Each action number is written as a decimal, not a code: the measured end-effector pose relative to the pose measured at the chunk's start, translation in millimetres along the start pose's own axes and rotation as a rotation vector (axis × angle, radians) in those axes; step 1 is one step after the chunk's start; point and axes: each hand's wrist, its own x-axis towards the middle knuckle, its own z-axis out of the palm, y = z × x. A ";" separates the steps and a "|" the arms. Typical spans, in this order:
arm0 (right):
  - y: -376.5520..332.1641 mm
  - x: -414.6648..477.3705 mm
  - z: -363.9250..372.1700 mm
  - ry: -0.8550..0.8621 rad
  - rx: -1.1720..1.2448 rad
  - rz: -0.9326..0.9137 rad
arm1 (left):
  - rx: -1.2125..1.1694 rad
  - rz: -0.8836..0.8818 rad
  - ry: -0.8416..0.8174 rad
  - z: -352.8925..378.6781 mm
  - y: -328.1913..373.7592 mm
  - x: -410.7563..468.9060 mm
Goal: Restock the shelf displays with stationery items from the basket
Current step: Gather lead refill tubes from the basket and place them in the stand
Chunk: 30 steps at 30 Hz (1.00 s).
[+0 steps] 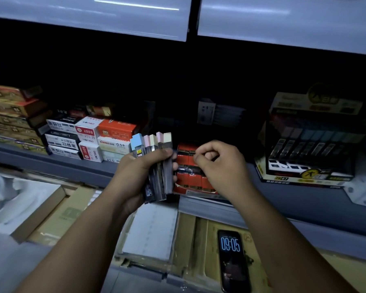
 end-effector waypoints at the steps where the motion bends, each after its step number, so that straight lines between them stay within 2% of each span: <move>1: -1.1 -0.5 0.3 -0.006 0.037 -0.012 | 0.008 0.003 0.008 1.5 0.0 0.9; 4: -9.4 -2.3 1.0 -0.017 0.162 -0.046 | 0.031 0.016 0.008 6.6 2.8 1.4; 8: -24.9 -9.0 -0.4 -0.155 0.384 -0.076 | 0.086 0.033 0.009 12.5 8.1 -2.2; 13: -24.9 -14.8 -10.7 -0.221 0.371 -0.092 | 0.070 0.064 0.022 22.5 6.3 -7.6; 16: -16.3 -18.0 -26.0 -0.125 0.235 -0.096 | 0.066 0.069 0.036 24.2 4.7 -8.6; 18: -6.1 -20.2 -36.4 -0.060 -0.030 -0.087 | 0.064 0.057 0.040 21.4 2.9 -10.4; 21: 6.6 -24.5 -47.7 -0.003 -0.440 0.048 | 0.105 0.011 0.079 13.1 -2.2 -13.7; 23: 11.1 -25.9 -51.2 0.048 -0.588 0.127 | 0.134 -0.013 0.113 8.7 -6.5 -15.1; 27: 15.1 -29.9 -44.4 -0.009 -0.509 0.172 | 0.037 -0.051 0.104 11.0 -18.4 -15.1; 30: 13.5 -24.2 -38.0 0.013 -0.485 0.169 | -0.026 -0.045 0.157 9.5 -24.6 -8.7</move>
